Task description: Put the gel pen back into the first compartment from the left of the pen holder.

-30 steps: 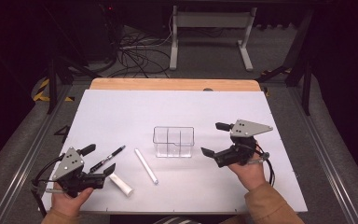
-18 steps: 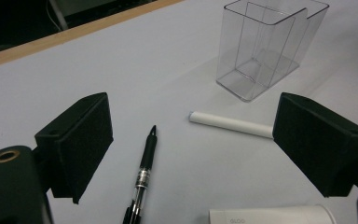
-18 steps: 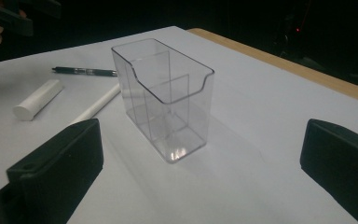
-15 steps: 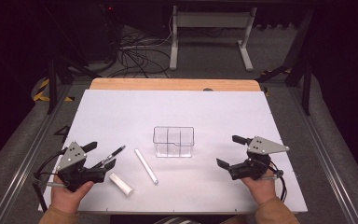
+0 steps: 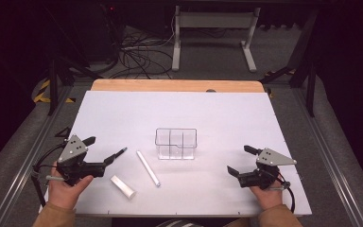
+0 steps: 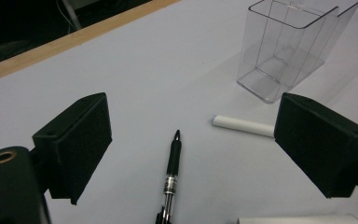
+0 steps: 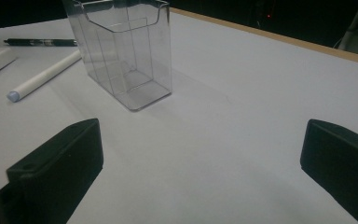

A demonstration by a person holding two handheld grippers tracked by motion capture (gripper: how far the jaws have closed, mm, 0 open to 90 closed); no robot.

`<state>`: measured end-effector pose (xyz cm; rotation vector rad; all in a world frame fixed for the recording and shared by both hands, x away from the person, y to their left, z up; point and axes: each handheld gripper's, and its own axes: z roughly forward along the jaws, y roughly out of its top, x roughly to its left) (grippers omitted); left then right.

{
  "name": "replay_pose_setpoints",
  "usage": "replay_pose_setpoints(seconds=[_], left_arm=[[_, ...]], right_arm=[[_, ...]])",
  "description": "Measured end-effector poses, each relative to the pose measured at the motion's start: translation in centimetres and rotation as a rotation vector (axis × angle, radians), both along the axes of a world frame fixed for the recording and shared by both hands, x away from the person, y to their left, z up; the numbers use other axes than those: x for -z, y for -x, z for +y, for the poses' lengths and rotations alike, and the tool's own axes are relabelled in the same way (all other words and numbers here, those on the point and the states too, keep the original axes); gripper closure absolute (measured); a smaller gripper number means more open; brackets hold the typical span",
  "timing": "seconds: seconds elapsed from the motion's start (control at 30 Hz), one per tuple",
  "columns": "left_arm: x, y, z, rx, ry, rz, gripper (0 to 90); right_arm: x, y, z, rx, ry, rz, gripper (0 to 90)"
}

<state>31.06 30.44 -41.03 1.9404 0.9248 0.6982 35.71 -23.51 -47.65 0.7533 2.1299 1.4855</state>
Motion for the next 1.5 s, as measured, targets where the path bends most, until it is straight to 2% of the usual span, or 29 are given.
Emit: replay_pose_setpoints(seconds=[0.13,0.2,0.23,0.33,0.47,0.5,0.6,0.67,0.77,0.8,0.97,1.0,1.03,1.13,1.2,1.37,1.5], left_arm=[[-0.1,-0.4,0.1,0.004,-0.005,0.013,11.7],[-0.2,-0.9,0.1,0.009,-0.022,0.05,11.6],[-0.2,-0.9,0.1,0.009,-0.022,0.05,11.6],[-0.4,-1.3,0.2,0.006,-0.029,0.089,11.8],[-0.5,-1.4,0.2,0.004,-0.026,0.086,12.2],[-0.6,-1.5,0.2,0.006,-0.034,0.082,12.3],[-0.5,-1.6,0.1,0.011,-0.122,0.051,14.7],[-0.6,-1.6,0.1,0.015,-0.138,0.054,15.5],[-0.5,-1.9,0.1,0.019,-0.127,0.101,15.7],[-0.5,-1.9,0.1,0.019,-0.127,0.101,15.8],[-0.2,-2.7,0.1,0.002,-0.124,0.187,17.7],[-0.1,-3.1,0.2,-0.004,-0.129,0.208,20.6],[-0.1,-3.1,0.2,-0.004,-0.129,0.208,21.8],[0.3,-3.8,0.1,-0.008,-0.147,0.26,23.0],[0.4,-4.0,0.1,-0.007,-0.157,0.266,23.7],[1.1,-4.8,-0.1,-0.047,-0.202,0.293,24.2],[1.3,-5.2,-0.2,-0.047,-0.217,0.316,26.4]], right_arm=[[0.2,-0.1,0.1,-0.007,-0.007,0.006,0.2],[0.2,-0.2,0.1,-0.013,-0.014,0.016,0.2],[0.2,-0.2,0.1,-0.017,-0.018,0.015,0.2],[0.2,-0.1,0.1,-0.032,-0.038,0.033,0.2],[0.2,-0.1,0.2,-0.035,-0.035,0.027,0.2],[0.2,-0.1,0.2,-0.033,-0.034,0.027,0.3],[0.2,-0.1,0.2,-0.035,-0.036,0.026,0.3],[0.2,-0.1,0.2,-0.035,-0.036,0.027,0.3],[0.2,-0.1,0.3,-0.039,-0.032,0.022,0.4],[0.2,-0.1,0.3,-0.039,-0.032,0.022,0.4],[0.2,-0.1,0.3,-0.04,-0.037,0.027,0.6],[0.2,-0.1,0.3,-0.042,-0.035,0.026,0.7],[0.2,-0.1,0.3,-0.045,-0.036,0.024,0.7],[0.2,0.0,0.3,-0.045,-0.034,0.023,0.9],[0.2,0.0,0.3,-0.046,-0.034,0.023,0.9],[0.3,-0.1,0.3,-0.049,-0.03,0.022,1.1],[0.3,-0.1,0.4,-0.048,-0.028,0.026,1.2]])
